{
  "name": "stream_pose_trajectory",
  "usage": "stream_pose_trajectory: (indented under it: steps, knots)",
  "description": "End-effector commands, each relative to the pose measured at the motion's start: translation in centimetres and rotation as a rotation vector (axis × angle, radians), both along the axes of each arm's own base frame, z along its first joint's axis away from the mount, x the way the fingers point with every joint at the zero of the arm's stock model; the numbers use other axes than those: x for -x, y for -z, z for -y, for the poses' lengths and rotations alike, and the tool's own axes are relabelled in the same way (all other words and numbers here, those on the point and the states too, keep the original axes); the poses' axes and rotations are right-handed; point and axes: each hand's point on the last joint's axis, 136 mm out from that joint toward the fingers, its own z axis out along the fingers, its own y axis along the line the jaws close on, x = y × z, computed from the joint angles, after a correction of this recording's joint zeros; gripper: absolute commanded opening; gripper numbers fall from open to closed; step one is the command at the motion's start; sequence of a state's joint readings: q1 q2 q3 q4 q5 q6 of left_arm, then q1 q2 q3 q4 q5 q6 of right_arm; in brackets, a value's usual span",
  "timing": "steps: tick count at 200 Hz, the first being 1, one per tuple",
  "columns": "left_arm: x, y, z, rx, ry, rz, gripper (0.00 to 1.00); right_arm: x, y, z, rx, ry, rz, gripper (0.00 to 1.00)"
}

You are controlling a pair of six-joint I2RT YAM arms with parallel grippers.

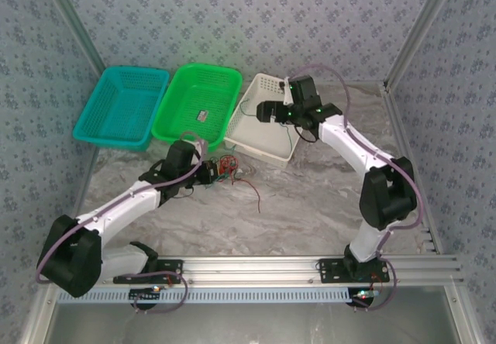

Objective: Untangle the cables

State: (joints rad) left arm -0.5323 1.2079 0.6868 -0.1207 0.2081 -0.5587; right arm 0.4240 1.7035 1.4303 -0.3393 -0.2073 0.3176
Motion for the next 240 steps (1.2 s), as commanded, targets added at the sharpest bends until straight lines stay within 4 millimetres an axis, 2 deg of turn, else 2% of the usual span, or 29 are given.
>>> stream_pose_trajectory:
  steps: [1, 25, 47, 61, 64, 78, 99, 118, 150, 185, 195, 240]
  knots:
    - [0.2, -3.2, 1.5, 0.026, 0.106, 0.050, 0.02, 4.9, -1.7, -3.2, -0.062, -0.304, 0.050, 0.99]
    - [0.1, -4.4, 2.1, 0.029, 0.149, 0.059, 0.03, 7.5, -1.8, -3.8, -0.119, -0.382, 0.020, 0.98]
    - [-0.2, -4.4, 2.4, 0.031, 0.148, 0.051, 0.03, 8.7, -1.8, -4.6, -0.234, -0.371, -0.057, 0.98]
    - [-0.6, -4.3, 2.3, 0.036, 0.117, 0.040, 0.03, 9.6, -2.7, -5.1, -0.288, -0.379, -0.043, 0.98]
    - [-0.7, -4.3, 2.2, 0.038, 0.102, 0.034, 0.03, 10.1, -1.8, -5.0, -0.285, -0.377, -0.056, 0.98]
    - [-1.3, -4.6, 1.9, 0.063, 0.044, 0.004, 0.03, 11.5, -1.5, -5.2, -0.286, -0.403, 0.005, 1.00]
    - [-1.9, -5.5, 1.6, 0.115, -0.035, -0.032, 0.03, 13.1, 0.2, -5.1, -0.237, -0.417, 0.040, 1.00]
    - [-2.3, -5.7, 1.2, 0.137, -0.103, -0.072, 0.02, 14.0, 1.2, -6.1, -0.219, -0.410, 0.104, 1.00]
    - [-2.8, -6.0, 0.6, 0.211, -0.198, -0.135, 0.00, 14.2, 3.0, -7.9, -0.083, -0.345, 0.327, 1.00]
    - [-3.1, -6.3, -0.2, 0.251, -0.278, -0.165, 0.00, 13.2, 2.3, -9.1, -0.118, -0.276, 0.434, 0.95]
    - [-3.1, -6.5, -0.3, 0.257, -0.286, -0.161, 0.00, 13.1, 2.5, -9.5, -0.108, -0.271, 0.450, 0.88]
    - [-3.3, -6.8, -0.3, 0.273, -0.297, -0.153, 0.00, 12.6, 2.4, -11.5, -0.107, -0.278, 0.489, 0.73]
